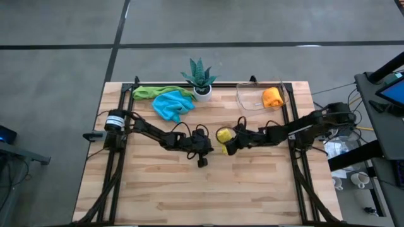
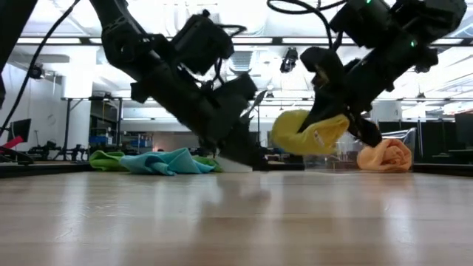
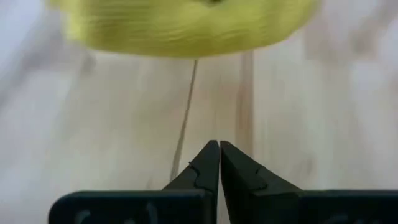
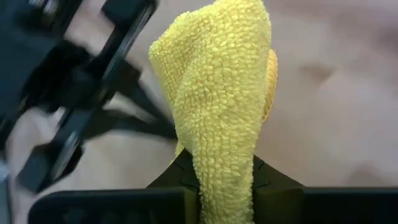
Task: Roll microfiber towels into tight, uniform cylinder then place into a basket
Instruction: Put the yellow microfiber cloth into the transparent bin
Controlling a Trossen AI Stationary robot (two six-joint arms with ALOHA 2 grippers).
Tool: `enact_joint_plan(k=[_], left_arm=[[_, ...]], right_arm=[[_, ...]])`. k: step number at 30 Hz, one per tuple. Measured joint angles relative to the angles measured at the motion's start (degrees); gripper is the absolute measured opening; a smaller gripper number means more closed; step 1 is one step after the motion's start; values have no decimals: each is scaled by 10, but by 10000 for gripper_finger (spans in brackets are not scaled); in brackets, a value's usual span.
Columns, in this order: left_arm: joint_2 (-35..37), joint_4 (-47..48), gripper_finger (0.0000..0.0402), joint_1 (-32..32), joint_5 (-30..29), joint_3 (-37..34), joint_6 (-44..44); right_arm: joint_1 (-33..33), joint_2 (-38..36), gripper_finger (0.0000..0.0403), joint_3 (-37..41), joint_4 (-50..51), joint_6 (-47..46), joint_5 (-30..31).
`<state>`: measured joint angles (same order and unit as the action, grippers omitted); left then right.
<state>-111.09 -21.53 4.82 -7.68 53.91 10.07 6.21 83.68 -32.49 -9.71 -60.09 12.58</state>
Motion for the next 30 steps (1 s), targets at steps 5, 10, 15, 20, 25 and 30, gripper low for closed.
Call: enact_joint_plan(k=[5, 10, 15, 20, 25, 30], left_arm=[[27, -1, 0, 0, -6, -10, 0], [32, -4, 0, 0, -6, -10, 0], [32, -3, 0, 0, -7, -13, 0], [32, -5, 0, 0, -7, -14, 0], [32, -5, 0, 0, -7, -16, 0], [32, -5, 0, 0, -7, -17, 1]], right_arm=[[-42, -117, 31, -19, 152, 50, 70], [-108, -211, 31, -71, 296, 124, 135], [-207, -244, 31, -136, 418, 208, 162], [-327, -220, 31, -172, 483, 287, 161], [-421, -153, 31, -181, 507, 341, 154], [-459, -59, 31, -196, 509, 366, 117]])
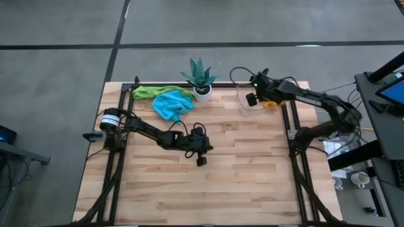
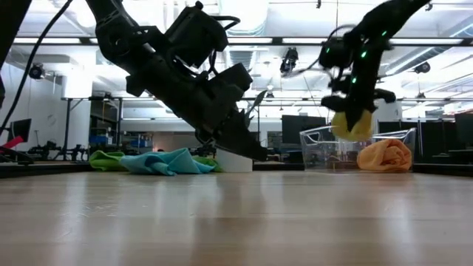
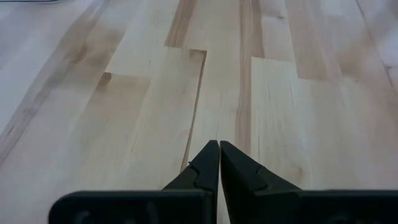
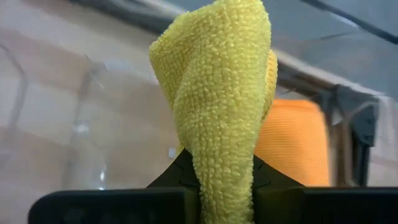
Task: Roll microfiber towels into tight, uniform cylinder then place into a basket
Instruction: Put the yellow microfiber cloth into the transparent bin
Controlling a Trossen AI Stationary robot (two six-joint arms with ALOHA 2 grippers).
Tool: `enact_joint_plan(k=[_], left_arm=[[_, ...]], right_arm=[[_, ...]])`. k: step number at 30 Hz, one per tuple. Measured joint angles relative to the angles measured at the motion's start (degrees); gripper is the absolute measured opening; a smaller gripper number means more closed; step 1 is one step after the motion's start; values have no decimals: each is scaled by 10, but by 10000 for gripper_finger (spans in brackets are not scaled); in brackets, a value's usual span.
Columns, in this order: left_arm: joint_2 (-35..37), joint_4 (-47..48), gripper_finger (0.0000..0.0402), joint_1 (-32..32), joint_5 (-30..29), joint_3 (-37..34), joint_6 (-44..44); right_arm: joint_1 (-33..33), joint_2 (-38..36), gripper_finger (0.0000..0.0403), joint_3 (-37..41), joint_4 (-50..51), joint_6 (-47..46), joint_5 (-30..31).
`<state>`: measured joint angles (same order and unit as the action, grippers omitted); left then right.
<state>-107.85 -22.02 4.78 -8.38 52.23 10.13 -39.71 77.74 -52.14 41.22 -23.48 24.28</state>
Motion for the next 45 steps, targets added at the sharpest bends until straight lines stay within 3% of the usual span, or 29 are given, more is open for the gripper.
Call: enact_joint_plan(k=[10, 29, 40, 45], left_arm=[[0, 4, 0, 2, 5, -2, 1], [0, 5, 0, 7, 7, -2, 14], [0, 6, 0, 6, 7, -2, 14], [0, 6, 0, 6, 7, -2, 14]], right_arm=[[-16, 133, 31, -20, -15, 12, -19], [-46, 136, 33, 30, -70, -5, -53], [-46, 133, 157, 33, -69, -2, -52], [-46, 113, 188, 33, -68, -1, -48]])
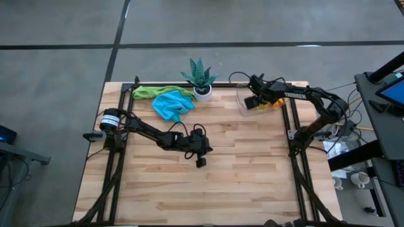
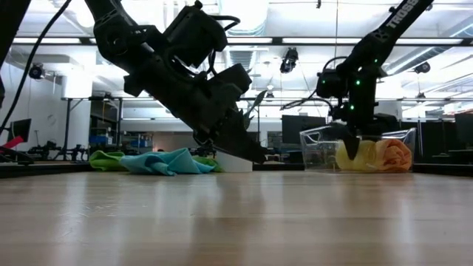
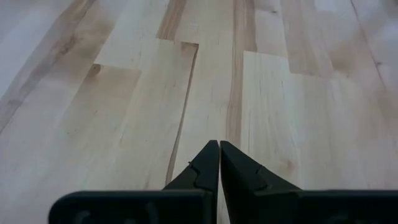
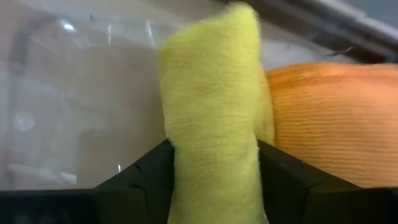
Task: Roll microfiber towels into tight, uniform cylinder then place into a basket
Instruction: Put the yellow microfiber cloth into the transparent bin
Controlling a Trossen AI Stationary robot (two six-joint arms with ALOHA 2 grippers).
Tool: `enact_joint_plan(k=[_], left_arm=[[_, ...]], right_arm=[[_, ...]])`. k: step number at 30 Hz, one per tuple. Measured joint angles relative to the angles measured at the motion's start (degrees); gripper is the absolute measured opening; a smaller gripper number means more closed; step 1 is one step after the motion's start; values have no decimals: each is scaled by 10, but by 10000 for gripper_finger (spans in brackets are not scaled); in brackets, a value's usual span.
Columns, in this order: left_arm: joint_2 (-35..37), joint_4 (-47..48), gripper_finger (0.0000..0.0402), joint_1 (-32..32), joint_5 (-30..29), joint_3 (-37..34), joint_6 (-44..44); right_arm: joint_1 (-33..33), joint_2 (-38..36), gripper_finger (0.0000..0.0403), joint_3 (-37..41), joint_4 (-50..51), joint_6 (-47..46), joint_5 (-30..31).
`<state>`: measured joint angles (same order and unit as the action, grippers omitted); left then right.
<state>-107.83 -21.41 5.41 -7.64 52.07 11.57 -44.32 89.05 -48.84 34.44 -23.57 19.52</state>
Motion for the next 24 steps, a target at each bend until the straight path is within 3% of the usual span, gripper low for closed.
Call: enact_joint_plan(k=[16, 20, 22, 24], left_arm=[[0, 0, 0, 0, 0, 0, 0], [0, 0, 0, 0, 0, 0, 0], [0, 0, 0, 0, 0, 0, 0], [0, 0, 0, 0, 0, 0, 0]], right_arm=[[-11, -148, 193, 1, 88, -17, 82], [-6, -185, 174, 19, 38, -10, 20], [2, -194, 145, 43, 2, -10, -43], [14, -194, 103, 60, -18, -12, -65]])
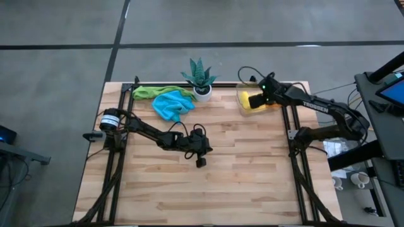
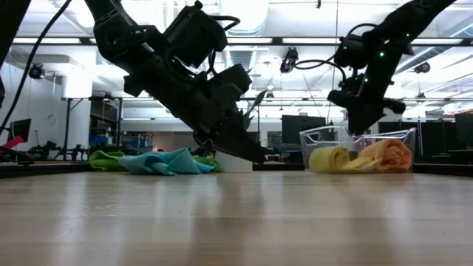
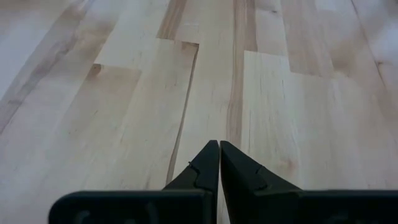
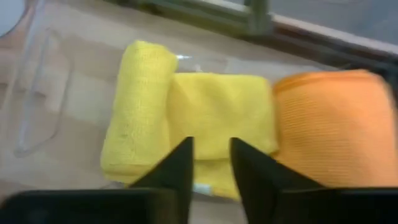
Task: Roll microfiber towels into tight, uniform cylinder then place into a basket
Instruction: Put the yellow microfiber cloth into the transparent bin
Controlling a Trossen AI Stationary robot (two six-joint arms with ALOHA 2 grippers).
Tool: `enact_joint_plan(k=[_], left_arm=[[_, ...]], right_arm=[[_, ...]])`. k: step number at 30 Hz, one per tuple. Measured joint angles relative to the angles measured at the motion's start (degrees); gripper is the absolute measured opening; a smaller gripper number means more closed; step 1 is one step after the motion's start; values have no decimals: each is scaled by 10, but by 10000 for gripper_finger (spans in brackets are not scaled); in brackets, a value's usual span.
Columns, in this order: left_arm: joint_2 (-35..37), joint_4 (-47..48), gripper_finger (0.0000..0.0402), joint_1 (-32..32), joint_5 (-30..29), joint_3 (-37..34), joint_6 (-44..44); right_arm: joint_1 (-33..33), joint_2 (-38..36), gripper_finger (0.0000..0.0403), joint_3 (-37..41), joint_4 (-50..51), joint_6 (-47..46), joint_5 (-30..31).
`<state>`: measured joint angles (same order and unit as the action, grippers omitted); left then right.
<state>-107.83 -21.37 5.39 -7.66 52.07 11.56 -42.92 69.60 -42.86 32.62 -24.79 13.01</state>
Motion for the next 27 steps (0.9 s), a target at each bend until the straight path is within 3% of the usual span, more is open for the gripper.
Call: enact_joint_plan(k=[3, 5, 12, 21, 24, 27], left_arm=[[0, 0, 0, 0, 0, 0, 0], [0, 0, 0, 0, 0, 0, 0], [0, -1, 0, 0, 0, 0, 0], [0, -1, 0, 0, 0, 0, -2], [0, 0, 0, 0, 0, 0, -3], [0, 0, 0, 0, 0, 0, -3]], right_arm=[[21, 1, 31, 23, -47, -2, -1], [30, 2, 19, 33, -73, -3, -21], [31, 31, 23, 17, -93, 4, -40], [32, 135, 100, -51, -87, 85, -77], [31, 163, 95, -77, -85, 118, -81], [29, 197, 66, -102, -76, 131, -109]])
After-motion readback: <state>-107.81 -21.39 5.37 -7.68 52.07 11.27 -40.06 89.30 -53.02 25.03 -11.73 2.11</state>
